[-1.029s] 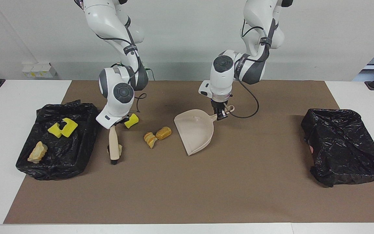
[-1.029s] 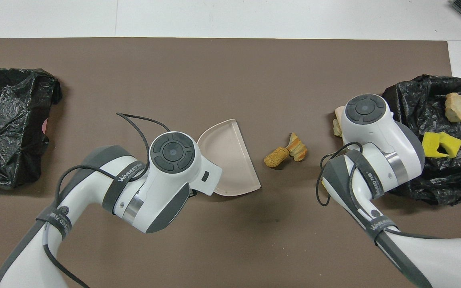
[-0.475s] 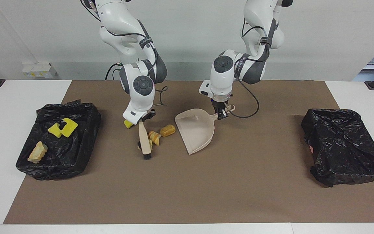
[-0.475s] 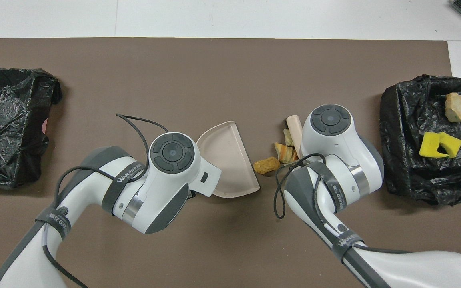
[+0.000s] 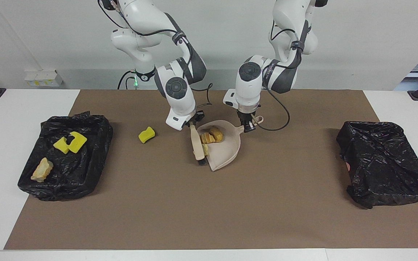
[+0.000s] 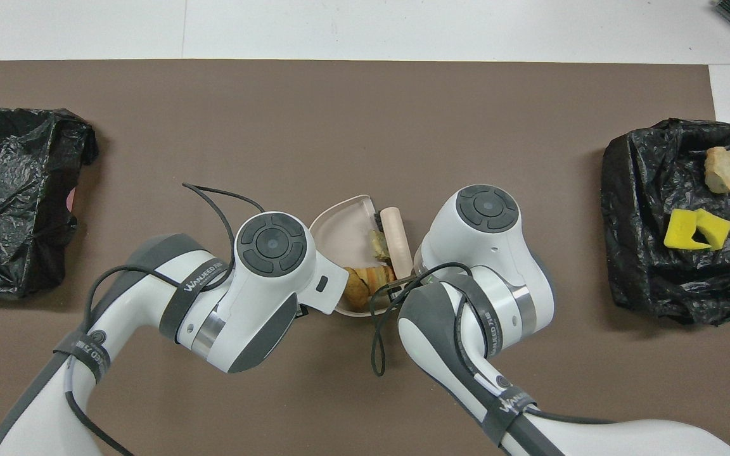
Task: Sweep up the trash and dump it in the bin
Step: 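Push the crusts into the dustpan with the brush in the right gripper, then move the brush to the yellow sponge with the right gripper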
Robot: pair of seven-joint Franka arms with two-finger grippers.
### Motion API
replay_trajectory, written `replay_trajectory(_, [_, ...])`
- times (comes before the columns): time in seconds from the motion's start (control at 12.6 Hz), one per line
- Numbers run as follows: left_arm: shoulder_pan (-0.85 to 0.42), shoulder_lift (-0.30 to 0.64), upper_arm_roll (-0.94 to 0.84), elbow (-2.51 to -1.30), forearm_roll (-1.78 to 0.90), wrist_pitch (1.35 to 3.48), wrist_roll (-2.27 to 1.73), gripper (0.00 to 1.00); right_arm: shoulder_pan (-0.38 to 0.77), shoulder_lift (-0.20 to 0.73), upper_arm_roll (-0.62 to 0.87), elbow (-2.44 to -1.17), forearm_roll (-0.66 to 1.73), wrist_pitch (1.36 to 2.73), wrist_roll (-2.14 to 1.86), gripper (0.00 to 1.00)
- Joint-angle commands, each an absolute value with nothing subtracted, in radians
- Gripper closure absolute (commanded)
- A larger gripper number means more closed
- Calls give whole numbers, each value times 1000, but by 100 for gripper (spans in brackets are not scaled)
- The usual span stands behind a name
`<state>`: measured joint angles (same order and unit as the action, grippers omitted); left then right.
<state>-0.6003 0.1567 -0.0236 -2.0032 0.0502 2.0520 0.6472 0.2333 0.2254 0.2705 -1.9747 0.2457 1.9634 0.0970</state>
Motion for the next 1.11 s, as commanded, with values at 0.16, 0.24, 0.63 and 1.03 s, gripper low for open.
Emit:
replay_trajectory(0.16, [-603,117,-17,-2046,67,2048,657,100,180,160,270,-1938,387,1892,-8,100])
replay_trajectory(0.24, [-603,117,-17,-2046,67,2046,657,100,169,153,268,-1916,385,1843,-6,100])
replay_trajectory(0.63, [-603,117,-15,-2046,67,2046,657,100,77,68,255,-1925,245,1599,66,100])
replay_trajectory(1.03, [-617,97,-17,-2083,67,2062,657,100,-14,17,255,-2019,56,1586,181,100])
